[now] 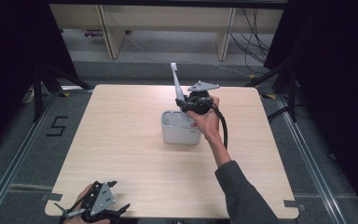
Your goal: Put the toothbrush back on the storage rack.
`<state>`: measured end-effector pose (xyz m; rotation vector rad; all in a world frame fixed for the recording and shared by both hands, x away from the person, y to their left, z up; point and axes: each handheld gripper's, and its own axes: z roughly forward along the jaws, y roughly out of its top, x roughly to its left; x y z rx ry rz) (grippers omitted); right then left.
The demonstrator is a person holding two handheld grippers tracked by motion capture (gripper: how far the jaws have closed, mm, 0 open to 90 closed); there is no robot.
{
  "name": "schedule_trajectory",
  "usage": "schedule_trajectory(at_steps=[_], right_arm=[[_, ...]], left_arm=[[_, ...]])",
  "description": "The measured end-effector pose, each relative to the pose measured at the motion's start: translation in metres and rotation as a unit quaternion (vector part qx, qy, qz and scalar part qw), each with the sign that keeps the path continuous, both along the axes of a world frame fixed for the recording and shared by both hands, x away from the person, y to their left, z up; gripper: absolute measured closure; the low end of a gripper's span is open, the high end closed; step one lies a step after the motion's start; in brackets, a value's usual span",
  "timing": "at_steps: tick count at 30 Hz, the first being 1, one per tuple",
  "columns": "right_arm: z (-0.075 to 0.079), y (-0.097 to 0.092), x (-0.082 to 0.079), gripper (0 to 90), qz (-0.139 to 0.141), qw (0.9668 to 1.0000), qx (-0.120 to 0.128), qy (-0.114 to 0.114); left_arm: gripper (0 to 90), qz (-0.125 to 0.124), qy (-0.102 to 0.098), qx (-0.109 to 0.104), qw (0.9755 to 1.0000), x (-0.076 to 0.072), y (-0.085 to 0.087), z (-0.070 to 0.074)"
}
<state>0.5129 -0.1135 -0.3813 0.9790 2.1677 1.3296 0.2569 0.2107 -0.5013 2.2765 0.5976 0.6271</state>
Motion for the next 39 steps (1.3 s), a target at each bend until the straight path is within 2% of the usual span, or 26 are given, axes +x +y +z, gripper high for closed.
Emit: schedule_trajectory(at_steps=[4, 7, 8, 9, 11, 14, 15, 17, 19, 20, 21, 22, 23, 24, 25, 26, 31, 32, 33, 34, 35, 36, 37, 38, 39], right_arm=[[-0.006, 0.001, 0.0, 66.7, -0.002, 1.0, 0.002, -0.001], [-0.01, 0.002, 0.0, 66.8, -0.001, 0.9998, -0.009, 0.016], [-0.011, 0.003, 0.001, 66.8, -0.002, 0.9999, -0.014, 0.006], [-0.011, 0.003, 0.001, 66.8, -0.002, 0.9999, -0.014, 0.006], [-0.013, 0.006, 0.0, 66.7, 0.002, 0.9995, -0.02, 0.024], [-0.014, 0.008, -0.001, 66.7, 0.004, 0.999, -0.031, 0.031], [-0.017, 0.008, 0.001, 66.7, 0.011, 0.9991, -0.035, 0.021], [-0.02, 0.01, 0.0, 66.7, 0.005, 0.9984, -0.04, 0.04], [-0.021, 0.01, 0.001, 66.7, 0.009, 0.9981, -0.05, 0.034], [-0.023, 0.011, 0.0, 66.8, 0.007, 0.9976, -0.049, 0.048], [-0.023, 0.011, 0.0, 66.8, 0.007, 0.9976, -0.049, 0.048], [-0.025, 0.012, 0.001, 66.7, 0.008, 0.9977, -0.055, 0.038], [-0.025, 0.013, 0.0, 66.7, 0.011, 0.9968, -0.056, 0.055], [-0.026, 0.013, 0.001, 66.7, 0.013, 0.9964, -0.07, 0.046], [-0.026, 0.014, 0.0, 66.7, 0.011, 0.9962, -0.067, 0.055], [-0.027, 0.014, 0.0, 66.7, 0.011, 0.9948, -0.076, 0.067], [-0.029, 0.015, 0.001, 66.7, 0.009, 0.9932, -0.084, 0.079], [-0.03, 0.015, 0.002, 66.7, 0.018, 0.9924, -0.097, 0.075], [-0.033, 0.017, 0.003, 66.7, 0.016, 0.9928, -0.098, 0.067], [-0.032, 0.017, 0.002, 66.6, 0.014, 0.9908, -0.1, 0.09], [-0.032, 0.018, 0.001, 66.6, 0.015, 0.9901, -0.101, 0.097], [-0.032, 0.018, 0.001, 66.6, 0.015, 0.9901, -0.101, 0.097], [-0.036, 0.019, 0.005, 66.6, 0.022, 0.9911, -0.11, 0.072], [-0.036, 0.019, 0.005, 66.6, 0.022, 0.9911, -0.11, 0.072], [-0.036, 0.019, 0.005, 66.6, 0.028, 0.9888, -0.119, 0.086]], left_arm=[[15.0, 0.006, -0.005, -0.002, 1.0, 0.0, 0.001, -0.001], [15.0, 0.002, -0.004, 0.0, 1.0, 0.0, 0.0, -0.001], [15.0, 0.002, -0.004, 0.0, 1.0, 0.0, 0.0, -0.001], [15.0, 0.002, -0.004, 0.0, 1.0, 0.0, 0.0, -0.001], [15.0, 0.005, -0.005, 0.0, 1.0, 0.0, 0.0, -0.001], [15.0, 0.001, -0.004, 0.005, 1.0, 0.0, 0.001, -0.001], [15.0, 0.0, -0.003, 0.005, 1.0, 0.0, 0.001, 0.0], [15.0, 0.003, -0.004, 0.0, 1.0, 0.0, 0.0, -0.001], [15.0, 0.002, -0.004, 0.002, 1.0, 0.0, 0.0, -0.001], [15.0, 0.002, -0.004, 0.001, 1.0, 0.0, 0.0, -0.001], [15.0, 0.002, -0.004, 0.001, 1.0, 0.0, 0.0, -0.001], [15.0, 0.002, -0.003, 0.001, 1.0, 0.0, 0.0, -0.001], [15.0, 0.001, -0.003, 0.003, 1.0, 0.0, 0.0, -0.001], [15.0, 0.004, -0.005, 0.008, 0.9999, 0.001, 0.001, -0.001], [15.0, 0.0, 0.003, 0.003, 1.0, 0.001, 0.001, -0.001], [15.0, 0.001, 0.001, 0.002, 1.0, 0.0, 0.0, -0.001], [15.0, -0.002, 0.004, 0.001, 1.0, 0.0, 0.0, -0.001], [15.0, -0.002, 0.004, 0.001, 1.0, 0.0, 0.0, -0.001], [15.0, 0.0, 0.002, 0.0, 1.0, 0.0, 0.0, -0.002], [15.0, -0.003, 0.004, -0.001, 1.0, 0.0, 0.0, -0.001], [15.0, -0.003, 0.004, -0.001, 1.0, 0.0, 0.0, -0.001], [15.0, -0.004, 0.004, 0.0, 1.0, 0.0, 0.0, -0.001], [15.0, -0.002, 0.004, 0.0, 1.0, 0.0, 0.0, -0.001], [15.0, -0.002, 0.004, 0.0, 1.0, 0.0, 0.0, -0.001], [15.0, -0.001, 0.002, -0.001, 1.0, 0.0, 0.0, -0.002]])
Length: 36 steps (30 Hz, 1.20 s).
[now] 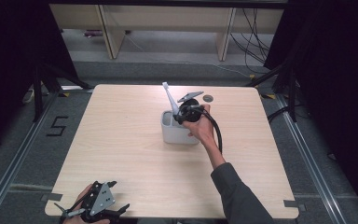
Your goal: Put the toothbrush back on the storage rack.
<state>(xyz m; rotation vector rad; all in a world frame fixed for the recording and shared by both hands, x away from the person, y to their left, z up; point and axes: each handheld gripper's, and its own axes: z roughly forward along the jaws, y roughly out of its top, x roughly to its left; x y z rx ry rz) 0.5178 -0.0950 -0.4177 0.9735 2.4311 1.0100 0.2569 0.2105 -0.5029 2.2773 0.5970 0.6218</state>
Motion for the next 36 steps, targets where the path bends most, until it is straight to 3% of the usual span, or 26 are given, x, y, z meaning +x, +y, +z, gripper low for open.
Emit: schedule_trajectory(at_steps=[3, 5, 6, 9, 12, 23, 25, 26, 28, 31, 32, 36], right_arm=[[-0.0013, 0.0019, -0.0011, 66.6, -0.008, 1.0, 0.003, 0.005], [-0.001, 0.0013, -0.0001, 66.6, 0.005, 0.9999, -0.009, 0.01], [-0.001, 0.0028, -0.0032, 66.6, -0.008, 0.9994, -0.01, 0.033], [-0.0026, 0.0029, -0.0025, 66.6, -0.004, 0.9996, -0.016, 0.022], [-0.0015, 0.0022, -0.0031, 66.5, -0.003, 0.9991, -0.019, 0.038], [-0.0064, 0.0029, -0.0012, 66.4, 0.006, 0.9988, -0.03, 0.039], [-0.0061, 0.0044, -0.002, 66.3, 0.003, 0.9984, -0.025, 0.05], [-0.009, 0.0045, -0.0004, 66.2, 0.009, 0.9991, -0.028, 0.029], [-0.0045, 0.0041, -0.0017, 65.7, -0.008, 0.9977, -0.042, 0.052], [-0.0042, 0.0032, -0.0009, 65.7, 0.006, 0.998, -0.047, 0.041], [-0.003, 0.005, -0.0028, 65.7, 0.002, 0.998, -0.03, 0.056], [-0.0019, 0.0024, -0.0035, 65.7, -0.011, 0.9977, -0.044, 0.051]], left_arm=[[15.0, -0.005, 0.003, 0.005, 1.0, 0.0002, 0.0005, 0.0008], [15.0, -0.005, 0.003, 0.007, 1.0, 0.0, 0.0004, 0.001], [15.0, -0.003, 0.002, 0.002, 1.0, 0.0, 0.0, 0.0005], [15.0, -0.005, 0.002, 0.007, 1.0, 0.0003, 0.0006, 0.001], [15.0, -0.006, 0.003, 0.006, 1.0, 0.0001, 0.0004, 0.0008], [15.0, 0.001, -0.003, 0.0, 1.0, -0.0002, -0.0007, -0.0006], [15.0, 0.001, -0.003, 0.002, 1.0, -0.0002, -0.0006, -0.0006], [15.0, 0.0, -0.003, 0.002, 1.0, -0.0001, -0.0006, -0.0006], [15.0, 0.0, -0.003, 0.005, 1.0, 0.0, -0.0005, -0.0005], [15.0, 0.0, -0.003, 0.004, 1.0, 0.0, -0.0005, -0.0006], [15.0, -0.001, -0.003, 0.005, 1.0, 0.0, -0.0004, -0.0006], [15.0, -0.006, 0.001, 0.006, 1.0, -0.0003, -0.0003, -0.0001]])
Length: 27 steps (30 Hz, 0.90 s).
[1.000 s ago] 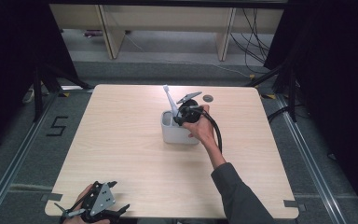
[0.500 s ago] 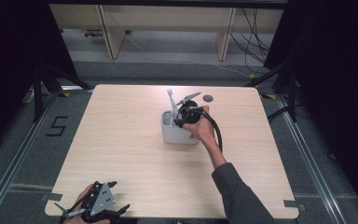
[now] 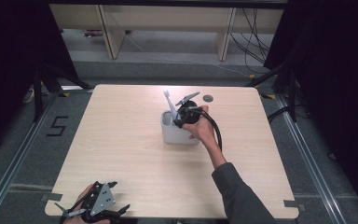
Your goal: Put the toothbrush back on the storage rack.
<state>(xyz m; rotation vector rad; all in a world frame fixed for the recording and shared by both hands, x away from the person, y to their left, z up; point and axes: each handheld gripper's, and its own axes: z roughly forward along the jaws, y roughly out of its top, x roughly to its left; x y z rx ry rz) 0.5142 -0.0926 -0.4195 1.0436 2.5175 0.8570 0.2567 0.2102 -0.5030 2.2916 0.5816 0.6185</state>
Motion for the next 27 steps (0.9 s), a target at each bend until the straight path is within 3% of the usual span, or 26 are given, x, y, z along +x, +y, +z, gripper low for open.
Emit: schedule_trajectory(at_steps=[2, 6, 10, 13, 15, 16, 17, 18, 27], right_arm=[[0.0, 0.0, 0.001, 65.5, 0.014, 0.9998, 0.014, 0.002], [0.001, -0.002, -0.001, 65.4, 0.011, 0.9997, 0.023, -0.002], [0.003, -0.004, -0.001, 63.4, 0.01, 0.9996, 0.024, -0.011], [0.006, -0.009, -0.004, 62.9, 0.005, 0.9996, 0.028, -0.005], [0.007, -0.011, -0.004, 62.6, 0.012, 0.9996, 0.026, -0.008], [0.007, -0.011, -0.005, 62.4, 0.002, 0.9995, 0.028, -0.014], [0.009, -0.013, -0.005, 62.2, 0.01, 0.9995, 0.027, -0.011], [0.01, -0.013, -0.007, 61.7, 0.002, 0.9992, 0.038, -0.012], [0.016, -0.019, -0.01, 60.5, 0.011, 0.999, 0.038, -0.02]], left_arm=[[15.0, 0.0, 0.0, 0.0, 1.0, 0.0, 0.0, 0.0], [15.0, 0.006, -0.003, -0.004, 1.0, 0.0, 0.0, -0.001], [15.0, 0.003, -0.002, -0.002, 1.0, 0.0, 0.0, -0.001], [15.0, -0.001, 0.004, 0.001, 1.0, 0.0, 0.0, 0.0], [15.0, 0.002, -0.001, 0.0, 1.0, 0.0, 0.0, -0.001], [15.0, 0.004, -0.003, 0.0, 1.0, 0.0, 0.0, -0.001], [15.0, -0.002, 0.003, 0.01, 0.9999, 0.001, 0.001, 0.0], [15.0, 0.003, -0.004, 0.01, 0.9999, 0.001, 0.0, -0.001], [15.0, 0.006, -0.003, 0.002, 1.0, 0.0, 0.0, -0.001]])
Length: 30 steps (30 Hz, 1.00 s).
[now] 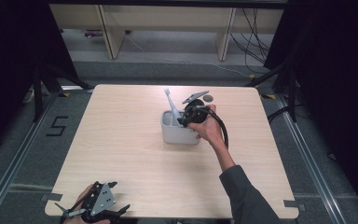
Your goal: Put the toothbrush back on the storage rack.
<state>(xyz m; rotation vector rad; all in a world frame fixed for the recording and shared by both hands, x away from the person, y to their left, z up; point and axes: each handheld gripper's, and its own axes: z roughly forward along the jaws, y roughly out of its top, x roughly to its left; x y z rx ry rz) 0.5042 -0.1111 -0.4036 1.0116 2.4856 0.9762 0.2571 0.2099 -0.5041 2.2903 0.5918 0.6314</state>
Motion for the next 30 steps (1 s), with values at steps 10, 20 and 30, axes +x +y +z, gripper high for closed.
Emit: schedule_trajectory(at_steps=[10, 20, 30], right_arm=[[0.002, -0.005, -0.002, 54.2, 0.007, 0.9996, 0.015, -0.021], [0.009, -0.014, -0.009, 44.1, -0.013, 0.9988, 0.046, -0.014], [0.013, -0.018, -0.015, 41.2, -0.013, 0.9977, 0.061, -0.028]], left_arm=[[15.0, 0.001, -0.002, 0.005, 1.0, 0.0, 0.0, 0.0], [15.0, 0.0, 0.001, -0.001, 1.0, 0.0, 0.0, 0.0], [15.0, -0.003, 0.006, -0.001, 1.0, 0.0, 0.0, 0.0]])
